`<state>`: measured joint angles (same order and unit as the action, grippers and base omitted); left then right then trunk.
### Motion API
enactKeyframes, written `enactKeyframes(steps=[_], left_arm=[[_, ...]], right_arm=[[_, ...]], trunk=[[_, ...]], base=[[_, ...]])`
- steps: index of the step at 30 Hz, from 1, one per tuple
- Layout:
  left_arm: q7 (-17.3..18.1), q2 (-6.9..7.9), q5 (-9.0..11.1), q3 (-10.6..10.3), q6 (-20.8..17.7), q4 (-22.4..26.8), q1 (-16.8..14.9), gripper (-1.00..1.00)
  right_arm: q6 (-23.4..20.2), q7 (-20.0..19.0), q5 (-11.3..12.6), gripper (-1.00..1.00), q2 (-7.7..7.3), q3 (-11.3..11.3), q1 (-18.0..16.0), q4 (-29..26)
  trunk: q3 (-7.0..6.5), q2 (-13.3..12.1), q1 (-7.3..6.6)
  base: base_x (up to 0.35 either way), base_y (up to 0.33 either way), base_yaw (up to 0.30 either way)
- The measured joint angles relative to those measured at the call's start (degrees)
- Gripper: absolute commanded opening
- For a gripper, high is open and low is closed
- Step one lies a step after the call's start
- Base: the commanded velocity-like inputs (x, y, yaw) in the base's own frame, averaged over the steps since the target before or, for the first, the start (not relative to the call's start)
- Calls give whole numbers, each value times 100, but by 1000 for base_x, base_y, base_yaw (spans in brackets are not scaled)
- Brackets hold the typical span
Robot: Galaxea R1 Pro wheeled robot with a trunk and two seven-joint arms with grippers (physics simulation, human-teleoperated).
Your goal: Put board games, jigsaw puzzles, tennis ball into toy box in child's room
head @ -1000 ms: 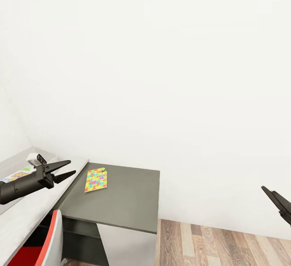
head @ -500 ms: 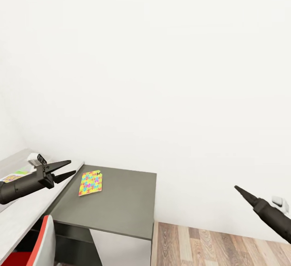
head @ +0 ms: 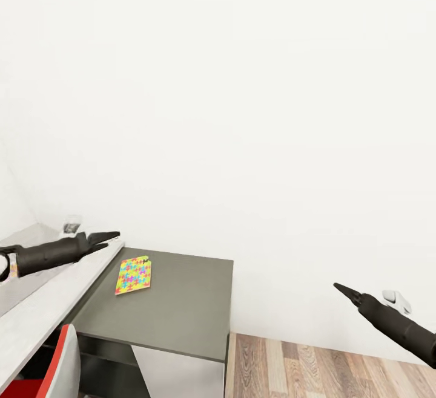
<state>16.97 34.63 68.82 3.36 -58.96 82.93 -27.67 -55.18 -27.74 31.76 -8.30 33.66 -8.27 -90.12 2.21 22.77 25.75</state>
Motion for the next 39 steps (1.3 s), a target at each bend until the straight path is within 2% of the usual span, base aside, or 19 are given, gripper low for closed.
enactKeyframes(steps=[1, 2, 5, 6, 8, 9, 11, 12, 13, 14, 16, 18, 19, 20, 21, 23, 25, 27, 39], left_arm=[[-273, -104, -224, -66, -10, -41, -198, 100], [-424, -163, -339, -99, -15, -74, -308, 100], [-1376, -558, -963, -310, -38, -485, -1020, 100], [-1531, -644, -1062, -354, -43, -607, -1146, 100], [-2082, -989, -1388, -533, -46, -1228, -1637, 100], [-2213, -1081, -1478, -572, -41, -1429, -1772, 100], [-2660, -1407, -1831, -680, -2, -2361, -2285, 100], [-2801, -1568, -2050, -712, 20, -2854, -2534, 100], [-2857, -1653, -2182, -723, 40, -3105, -2660, 100], [-2932, -1815, -2454, -738, 134, -3566, -2885, 100], [-3017, -2129, -3157, -752, 606, -4389, -3236, 100], [-3048, -2300, -3590, -754, 935, -4722, -3337, 100], [-3066, -2523, -4241, -752, 1408, -5081, -3423, 100], [-3051, -2650, -4694, -741, 1644, -5235, -3458, 100], [-3006, -2725, -5056, -723, 1794, -5325, -3478, 100], [-2782, -2796, -5440, -701, 1951, -5421, -3499, 100], [-2449, -2815, -5605, -697, 2009, -5461, -3508, 100], [-2230, -2824, -5684, -700, 2011, -5496, -3512, 100], [-2089, -2853, -5735, -718, 2027, -5540, -3516, 100]], right_arm=[[0, 79, 1, 100, -2, -44, -2, -1], [0, 131, 2, 100, -3, -66, -3, -2], [8, 494, 5, 100, -5, -145, -8, -3], [10, 551, 8, 100, -5, -157, -8, -3], [20, 696, 10, 100, -4, -201, -9, -3], [23, 718, 11, 100, -3, -214, -9, -3], [38, 769, 12, 100, -1, -268, -8, -3], [43, 780, 12, 100, 0, -286, -9, -3], [45, 783, 12, 100, -1, -293, -9, -1], [48, 788, 14, 100, -3, -301, -8, 1], [55, 781, 18, 100, -1, -313, -6, 4], [58, 767, 18, 100, 1, -319, -4, 5], [59, 761, 18, 100, 4, -320, -3, 4], [60, 755, 18, 100, 4, -321, -2, 2], [60, 750, 19, 100, 3, -321, -2, 0], [61, 745, 19, 100, 3, -319, -1, -7], [61, 743, 19, 100, 3, -318, -1, -7], [61, 744, 19, 100, 4, -318, -1, -5], [73, 792, 19, 100, 8, -431, -2, -1]], trunk=[[0, 0, 0], [0, 0, 0], [0, -1, 0], [0, 0, 0], [0, -1, 0], [0, 0, 0], [0, -2, 0], [0, -1, 0], [0, 0, 0], [0, 0, 0], [0, 0, 0], [0, 1, 0], [1, 0, 0], [0, 0, 0], [0, 1, -1], [0, 1, -1], [0, 1, -1], [2, 2, -2], [48, 1, -1]], base=[[0, 0, 0], [0, 0, 0], [0, 0, 0], [0, 0, 0], [0, 0, 0], [0, 0, 0], [0, 0, 0], [0, 0, 0], [0, 0, 0], [0, 0, 0], [0, 0, 0], [0, 0, 0], [0, 0, 0], [0, 0, 0], [0, 0, 0], [0, 0, 0], [22, 0, 0], [122, 0, 14], [172, -10, 211]])
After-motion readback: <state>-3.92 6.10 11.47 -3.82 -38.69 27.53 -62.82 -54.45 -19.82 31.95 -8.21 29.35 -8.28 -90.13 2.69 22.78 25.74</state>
